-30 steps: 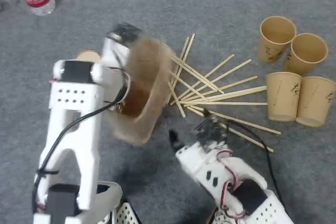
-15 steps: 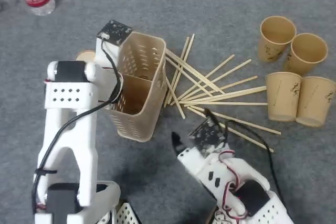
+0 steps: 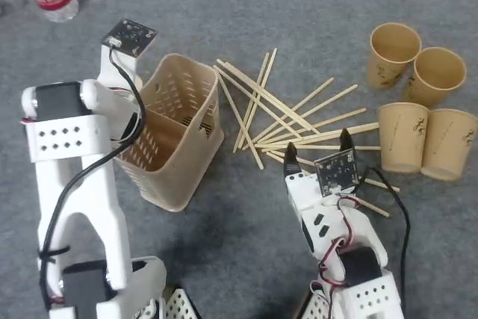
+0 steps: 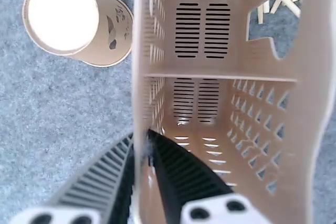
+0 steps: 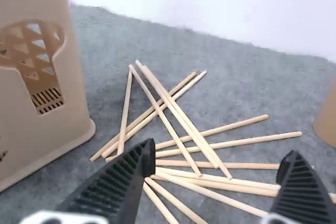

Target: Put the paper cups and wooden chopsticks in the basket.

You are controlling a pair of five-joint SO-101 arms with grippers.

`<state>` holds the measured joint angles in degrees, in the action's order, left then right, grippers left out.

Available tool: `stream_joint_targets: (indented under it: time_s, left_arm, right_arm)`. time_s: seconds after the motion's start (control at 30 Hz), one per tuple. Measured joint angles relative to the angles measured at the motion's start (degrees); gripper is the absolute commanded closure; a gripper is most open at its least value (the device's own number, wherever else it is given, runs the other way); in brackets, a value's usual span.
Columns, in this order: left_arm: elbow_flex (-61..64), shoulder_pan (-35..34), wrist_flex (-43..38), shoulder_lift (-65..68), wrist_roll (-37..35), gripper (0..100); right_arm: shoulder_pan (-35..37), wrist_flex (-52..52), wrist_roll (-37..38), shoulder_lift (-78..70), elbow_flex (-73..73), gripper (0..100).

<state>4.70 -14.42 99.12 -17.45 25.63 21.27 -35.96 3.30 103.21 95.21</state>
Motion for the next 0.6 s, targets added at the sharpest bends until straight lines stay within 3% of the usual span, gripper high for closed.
stream_joint_targets:
  time_s: [0.4, 0.6]
  left_arm:
    - [-3.16, 0.35, 0.0, 0.0, 0.0, 99]
    - [-13.63, 9.41, 0.09, -6.24, -3.52, 99]
  right_arm:
    - [0.26, 0.44, 0.0, 0.0, 0.18, 63.4]
    - [0.26, 0.44, 0.0, 0.0, 0.18, 63.4]
